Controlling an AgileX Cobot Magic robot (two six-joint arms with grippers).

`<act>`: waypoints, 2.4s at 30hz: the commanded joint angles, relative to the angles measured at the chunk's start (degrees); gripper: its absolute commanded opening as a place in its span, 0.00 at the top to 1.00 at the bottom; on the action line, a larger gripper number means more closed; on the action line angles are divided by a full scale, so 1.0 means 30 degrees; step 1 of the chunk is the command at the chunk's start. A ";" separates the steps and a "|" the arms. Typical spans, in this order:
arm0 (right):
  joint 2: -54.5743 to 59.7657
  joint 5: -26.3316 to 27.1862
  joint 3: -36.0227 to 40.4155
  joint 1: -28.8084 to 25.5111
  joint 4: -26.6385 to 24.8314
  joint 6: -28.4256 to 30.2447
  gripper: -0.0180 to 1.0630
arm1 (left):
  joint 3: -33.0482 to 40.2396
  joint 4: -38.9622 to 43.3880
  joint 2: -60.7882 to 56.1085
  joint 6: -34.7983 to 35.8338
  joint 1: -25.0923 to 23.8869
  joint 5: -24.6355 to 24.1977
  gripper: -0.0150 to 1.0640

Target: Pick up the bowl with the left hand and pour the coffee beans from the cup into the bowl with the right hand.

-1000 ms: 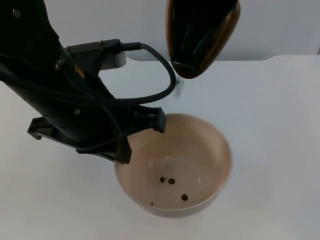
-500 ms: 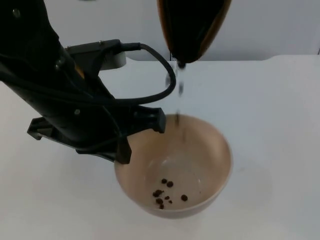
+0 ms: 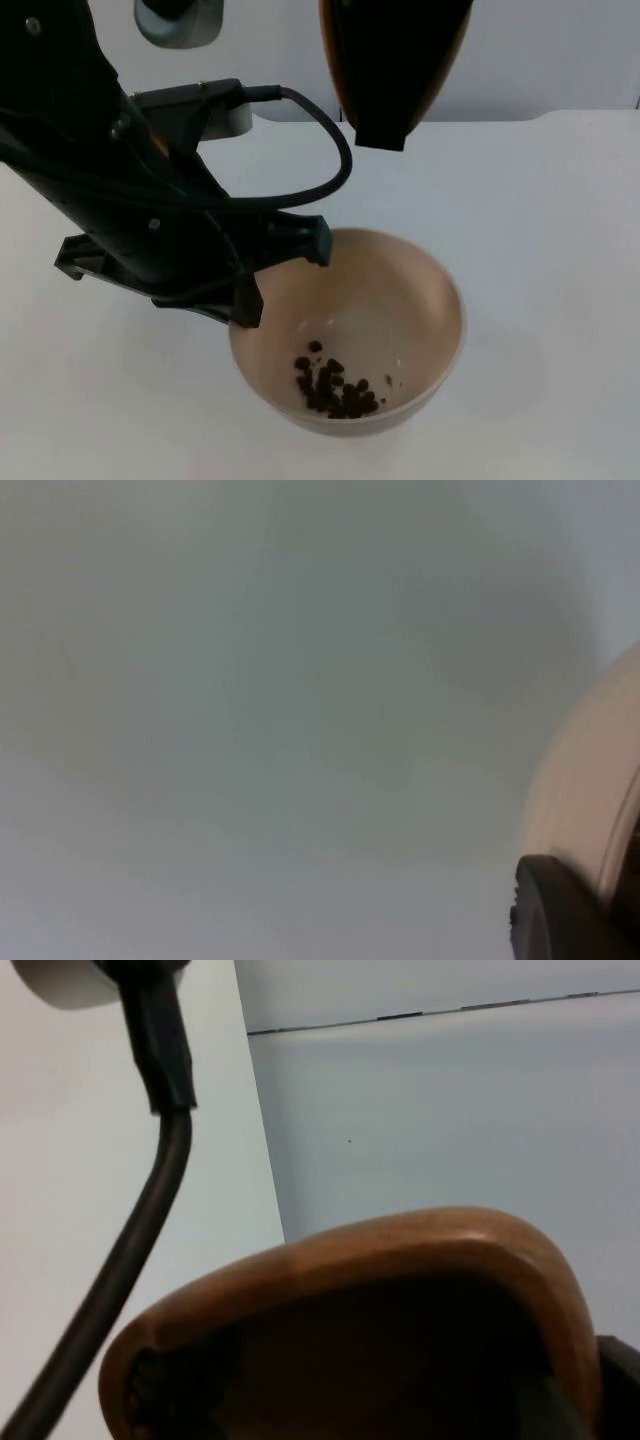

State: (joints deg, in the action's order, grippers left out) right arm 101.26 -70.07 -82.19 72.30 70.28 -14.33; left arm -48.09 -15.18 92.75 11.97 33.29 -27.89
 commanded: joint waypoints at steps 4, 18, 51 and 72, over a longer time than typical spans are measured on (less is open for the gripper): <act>-0.0072 0.0036 0.0036 0.0142 0.0407 -0.0351 0.98 | -0.0101 -0.0198 -0.0048 0.0171 0.0118 0.0057 0.99; -0.0115 0.0036 0.0001 -0.1418 -0.2713 -0.2952 0.98 | -0.0101 -0.0198 -0.0048 0.0171 0.0118 0.0057 0.99; -0.1772 0.3425 0.0001 -0.6758 -1.3797 -0.1937 0.98 | -0.0101 -0.0230 -0.0048 0.0171 0.0118 -0.0015 0.99; -0.2142 0.4812 0.0001 -1.1774 -2.3243 0.3543 0.98 | -0.0101 0.0988 -0.0048 0.0036 0.0118 0.0189 0.99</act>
State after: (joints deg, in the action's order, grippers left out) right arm 95.46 -56.61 -82.19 37.75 2.24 -5.18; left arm -48.09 -13.59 92.75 11.97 33.29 -27.84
